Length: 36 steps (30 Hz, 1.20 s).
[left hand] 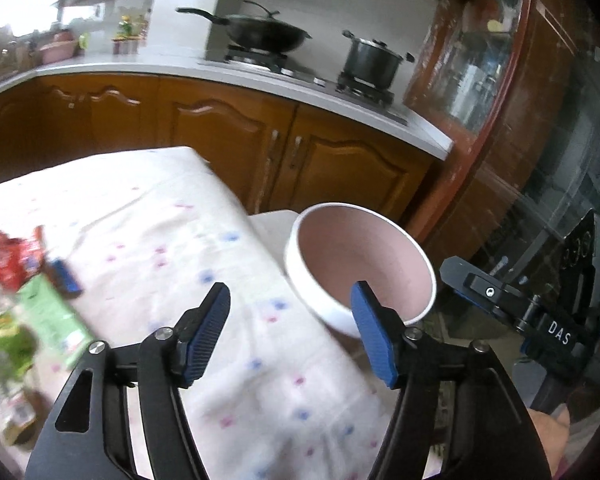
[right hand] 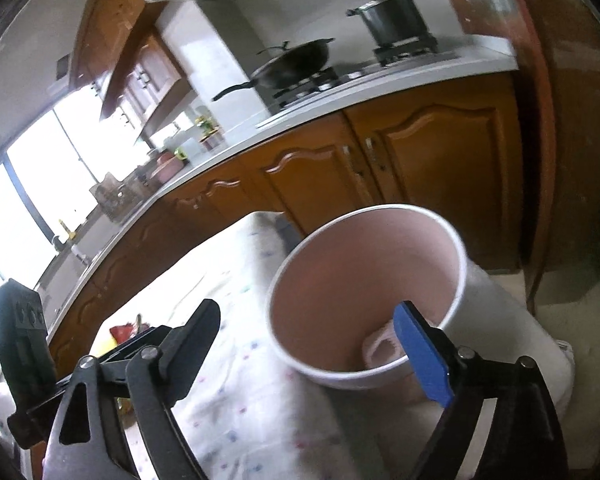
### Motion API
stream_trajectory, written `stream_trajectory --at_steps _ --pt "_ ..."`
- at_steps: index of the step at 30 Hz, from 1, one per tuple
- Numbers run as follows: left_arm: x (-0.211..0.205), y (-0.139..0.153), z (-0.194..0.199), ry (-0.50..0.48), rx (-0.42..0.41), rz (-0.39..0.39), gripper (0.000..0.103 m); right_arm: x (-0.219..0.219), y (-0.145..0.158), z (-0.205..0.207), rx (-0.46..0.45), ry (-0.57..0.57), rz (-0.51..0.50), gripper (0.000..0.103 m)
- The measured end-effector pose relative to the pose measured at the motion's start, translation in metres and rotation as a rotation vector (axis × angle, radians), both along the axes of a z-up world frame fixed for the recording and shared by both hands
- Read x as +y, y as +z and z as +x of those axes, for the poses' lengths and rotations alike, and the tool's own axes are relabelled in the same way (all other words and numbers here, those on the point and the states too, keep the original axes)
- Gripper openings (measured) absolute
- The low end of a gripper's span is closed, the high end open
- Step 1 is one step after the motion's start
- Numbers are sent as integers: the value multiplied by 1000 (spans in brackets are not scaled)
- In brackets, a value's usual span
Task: Collect trash
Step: 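Move both open tools back over the trash on the table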
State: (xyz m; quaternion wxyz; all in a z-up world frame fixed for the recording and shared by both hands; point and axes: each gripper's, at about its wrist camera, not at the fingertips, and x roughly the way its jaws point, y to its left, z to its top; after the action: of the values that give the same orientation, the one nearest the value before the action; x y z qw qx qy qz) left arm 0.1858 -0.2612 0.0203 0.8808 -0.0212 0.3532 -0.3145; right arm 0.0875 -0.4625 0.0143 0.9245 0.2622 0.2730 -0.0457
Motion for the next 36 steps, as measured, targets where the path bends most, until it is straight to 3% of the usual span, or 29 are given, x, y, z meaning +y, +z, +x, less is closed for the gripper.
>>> stream_trajectory --at_steps 19,36 --pt "146 -3 -40 214 -53 17 69 114 15 7 -63 220 -62 92" --pt "229 -6 -49 368 -59 32 69 187 8 25 -53 386 -95 92"
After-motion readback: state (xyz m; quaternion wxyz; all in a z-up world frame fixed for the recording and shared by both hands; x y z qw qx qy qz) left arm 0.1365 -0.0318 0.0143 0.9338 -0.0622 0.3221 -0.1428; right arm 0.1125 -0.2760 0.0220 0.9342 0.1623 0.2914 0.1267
